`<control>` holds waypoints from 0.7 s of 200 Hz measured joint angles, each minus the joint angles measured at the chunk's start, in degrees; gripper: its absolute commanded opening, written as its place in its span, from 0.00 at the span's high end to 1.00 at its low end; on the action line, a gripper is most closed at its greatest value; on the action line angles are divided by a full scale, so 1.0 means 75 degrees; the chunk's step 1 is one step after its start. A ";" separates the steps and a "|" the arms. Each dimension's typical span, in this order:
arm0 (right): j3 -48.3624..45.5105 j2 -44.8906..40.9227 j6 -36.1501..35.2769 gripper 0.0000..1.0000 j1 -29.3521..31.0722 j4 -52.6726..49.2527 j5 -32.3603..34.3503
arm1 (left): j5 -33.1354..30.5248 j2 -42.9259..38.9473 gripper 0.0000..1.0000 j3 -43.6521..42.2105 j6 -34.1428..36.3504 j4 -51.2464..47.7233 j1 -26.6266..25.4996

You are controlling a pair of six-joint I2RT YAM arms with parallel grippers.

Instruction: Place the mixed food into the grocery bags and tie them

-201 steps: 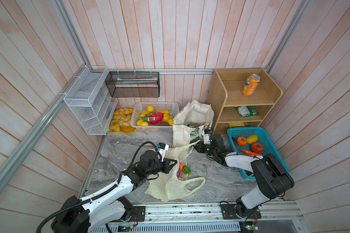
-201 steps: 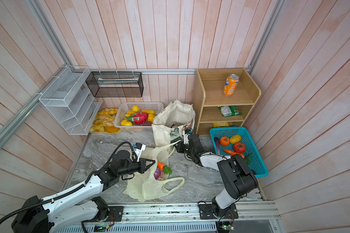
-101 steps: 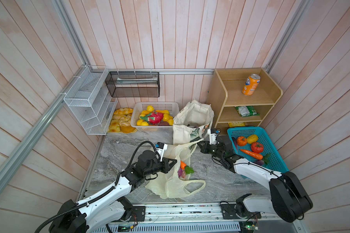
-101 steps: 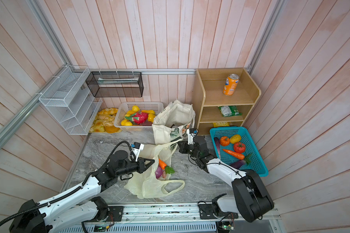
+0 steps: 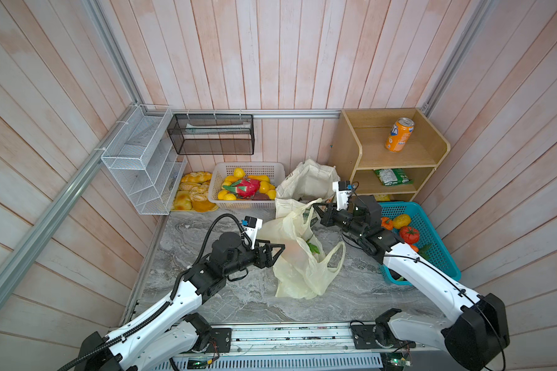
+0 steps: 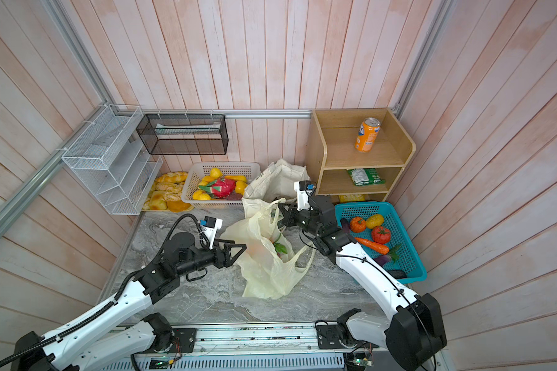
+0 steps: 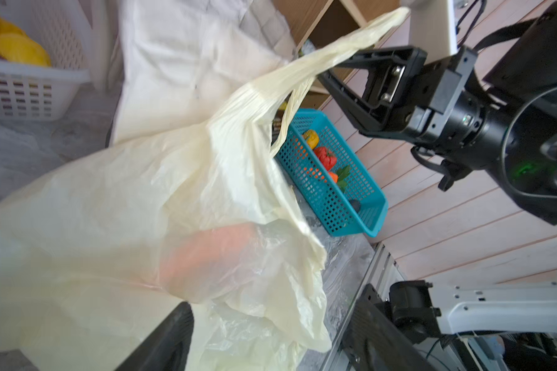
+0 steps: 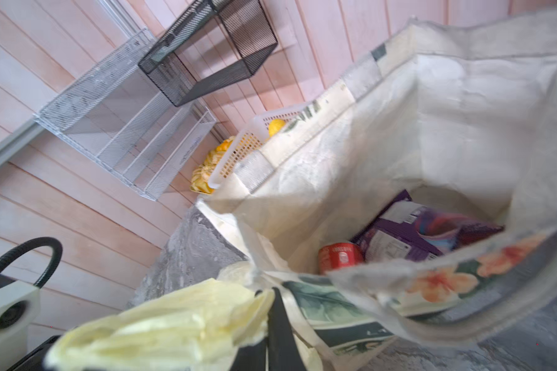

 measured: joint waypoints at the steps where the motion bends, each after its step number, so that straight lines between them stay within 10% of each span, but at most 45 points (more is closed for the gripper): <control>1: 0.0047 0.0003 -0.0003 1.00 0.0020 -0.0029 -0.0003 | -0.0003 0.0006 0.19 0.0020 0.0006 0.0000 0.0000; 140: 0.1195 0.0388 -0.0679 1.00 0.1198 -0.1183 0.0154 | -0.0111 0.0781 0.17 0.1877 0.1373 -0.0248 -0.0061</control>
